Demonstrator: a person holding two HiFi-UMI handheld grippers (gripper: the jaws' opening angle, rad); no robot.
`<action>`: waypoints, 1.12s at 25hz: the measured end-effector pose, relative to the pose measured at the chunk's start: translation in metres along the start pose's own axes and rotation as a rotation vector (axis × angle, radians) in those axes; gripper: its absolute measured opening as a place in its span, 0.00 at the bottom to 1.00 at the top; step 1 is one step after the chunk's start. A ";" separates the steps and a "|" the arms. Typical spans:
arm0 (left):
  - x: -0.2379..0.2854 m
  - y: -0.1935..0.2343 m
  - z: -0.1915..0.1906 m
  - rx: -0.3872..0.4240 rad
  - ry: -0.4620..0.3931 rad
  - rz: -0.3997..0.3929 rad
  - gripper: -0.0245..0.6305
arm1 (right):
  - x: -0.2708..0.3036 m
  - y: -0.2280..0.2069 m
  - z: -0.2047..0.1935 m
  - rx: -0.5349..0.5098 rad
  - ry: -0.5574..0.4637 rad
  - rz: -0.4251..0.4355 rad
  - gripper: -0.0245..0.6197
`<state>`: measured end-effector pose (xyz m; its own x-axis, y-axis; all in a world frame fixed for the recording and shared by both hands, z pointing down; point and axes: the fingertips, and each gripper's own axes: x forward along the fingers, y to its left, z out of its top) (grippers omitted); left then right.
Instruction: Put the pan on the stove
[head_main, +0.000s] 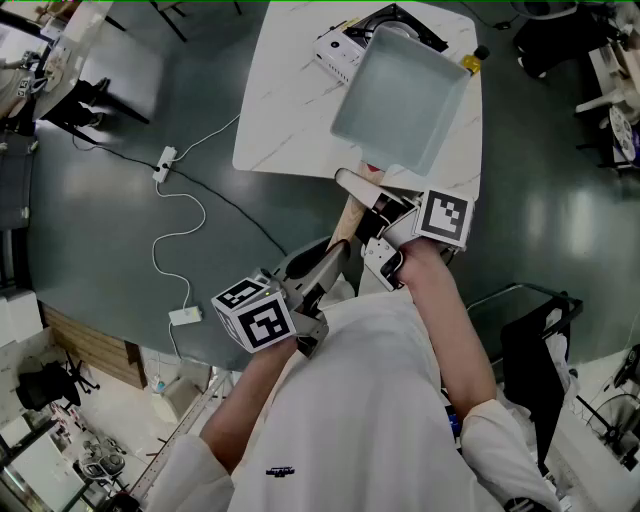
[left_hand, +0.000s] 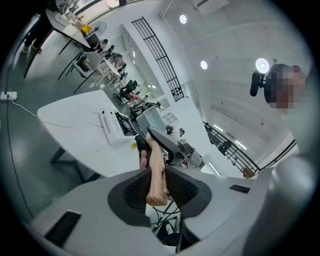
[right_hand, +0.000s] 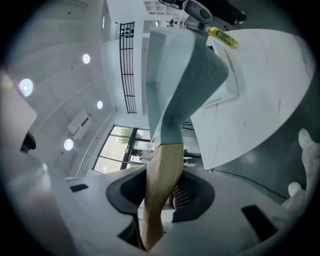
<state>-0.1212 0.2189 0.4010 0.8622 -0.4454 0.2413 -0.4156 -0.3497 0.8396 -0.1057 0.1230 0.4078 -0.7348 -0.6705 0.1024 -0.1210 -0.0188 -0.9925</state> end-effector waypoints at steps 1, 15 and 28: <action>-0.006 -0.007 -0.010 0.004 -0.001 0.002 0.18 | -0.010 0.003 -0.009 0.007 -0.003 0.004 0.23; -0.042 -0.074 -0.117 -0.006 0.000 -0.005 0.18 | -0.118 0.007 -0.083 0.032 -0.028 -0.017 0.23; -0.052 -0.068 -0.100 -0.018 0.015 -0.073 0.17 | -0.103 0.014 -0.082 -0.004 -0.101 -0.060 0.23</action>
<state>-0.1088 0.3487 0.3803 0.8943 -0.4069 0.1859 -0.3460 -0.3656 0.8641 -0.0861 0.2524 0.3887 -0.6550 -0.7397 0.1544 -0.1660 -0.0585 -0.9844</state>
